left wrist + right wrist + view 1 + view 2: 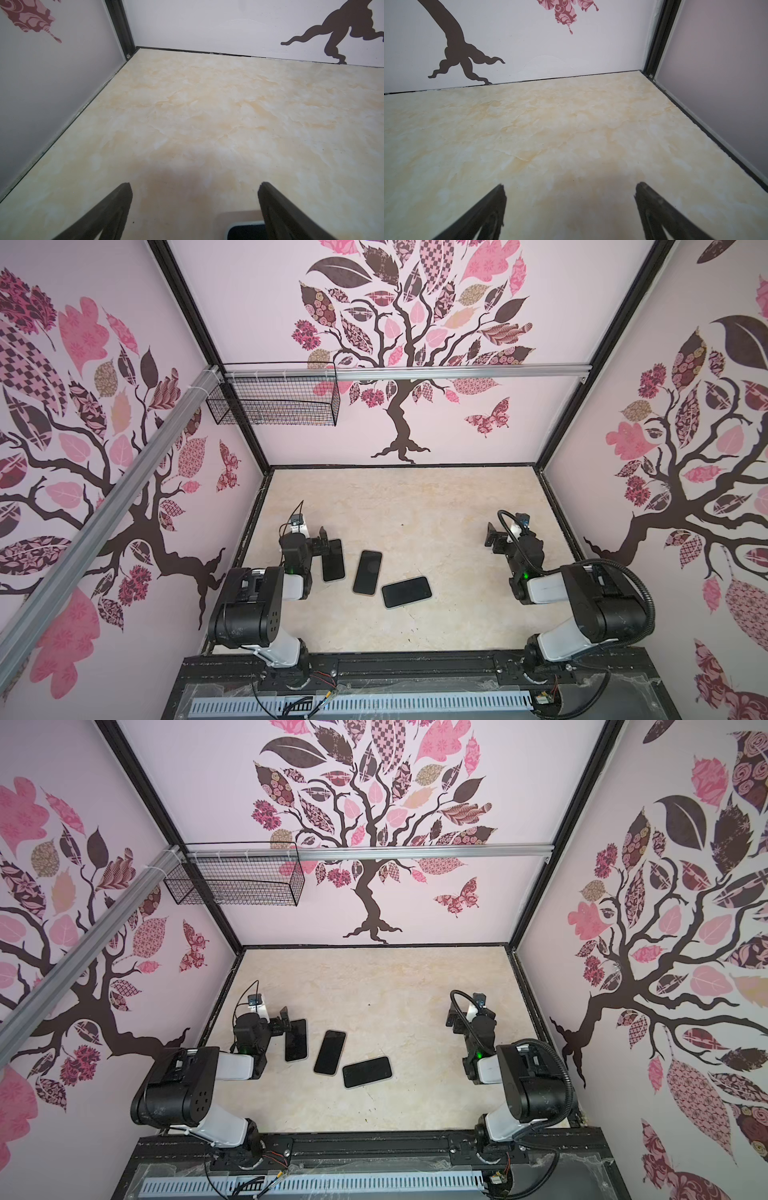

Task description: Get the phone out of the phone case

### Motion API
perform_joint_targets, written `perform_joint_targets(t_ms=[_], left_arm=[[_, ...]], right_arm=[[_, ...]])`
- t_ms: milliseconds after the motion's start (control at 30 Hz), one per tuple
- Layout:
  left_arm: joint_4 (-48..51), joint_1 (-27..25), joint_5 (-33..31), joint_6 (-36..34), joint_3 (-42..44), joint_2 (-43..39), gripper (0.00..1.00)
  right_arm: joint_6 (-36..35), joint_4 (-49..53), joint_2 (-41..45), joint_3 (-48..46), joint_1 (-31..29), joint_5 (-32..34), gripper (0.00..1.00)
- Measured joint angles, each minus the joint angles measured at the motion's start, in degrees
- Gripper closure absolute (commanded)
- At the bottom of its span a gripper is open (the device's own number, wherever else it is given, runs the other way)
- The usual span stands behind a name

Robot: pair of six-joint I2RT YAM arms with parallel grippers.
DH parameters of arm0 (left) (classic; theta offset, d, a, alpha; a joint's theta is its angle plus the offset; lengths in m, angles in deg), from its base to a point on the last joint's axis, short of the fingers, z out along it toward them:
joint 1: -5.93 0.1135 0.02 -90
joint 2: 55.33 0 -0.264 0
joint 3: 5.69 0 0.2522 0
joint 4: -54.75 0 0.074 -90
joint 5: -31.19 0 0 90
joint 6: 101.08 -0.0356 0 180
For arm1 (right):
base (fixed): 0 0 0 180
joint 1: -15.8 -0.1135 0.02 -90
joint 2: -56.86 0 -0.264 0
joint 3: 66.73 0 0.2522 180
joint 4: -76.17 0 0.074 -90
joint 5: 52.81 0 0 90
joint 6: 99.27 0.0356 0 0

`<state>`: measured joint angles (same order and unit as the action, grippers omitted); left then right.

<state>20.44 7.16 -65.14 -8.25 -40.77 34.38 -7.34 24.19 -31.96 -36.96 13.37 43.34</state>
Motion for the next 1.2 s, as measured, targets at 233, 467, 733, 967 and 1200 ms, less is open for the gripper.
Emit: perform_joint_targets(t_ms=[233, 467, 733, 967, 1200], left_arm=[[0.00, 0.02, 0.17, -0.02, 0.00, 0.00, 0.01], [0.00, 0.37, 0.68, 0.00, 0.00, 0.00, 0.02], [-0.02, -0.44, -0.28, -0.11, 0.00, 0.00, 0.02], [-4.17, -6.32, -9.44, -1.92, 2.80, -2.49, 0.01], [5.64, -17.38, -21.31, -5.46, 0.02, -16.02, 0.02]], right_arm=[[0.04, 0.00, 0.00, 0.00, 0.48, -0.87, 0.00], [0.24, 0.00, 0.00, 0.00, 0.63, -1.46, 0.01], [0.24, 0.00, 0.00, 0.00, 0.66, -1.53, 0.00], [0.20, -0.87, 0.72, -2.03, 0.66, -2.01, 0.01], [0.90, 9.70, 11.04, -0.07, 0.63, -3.21, 0.01]])
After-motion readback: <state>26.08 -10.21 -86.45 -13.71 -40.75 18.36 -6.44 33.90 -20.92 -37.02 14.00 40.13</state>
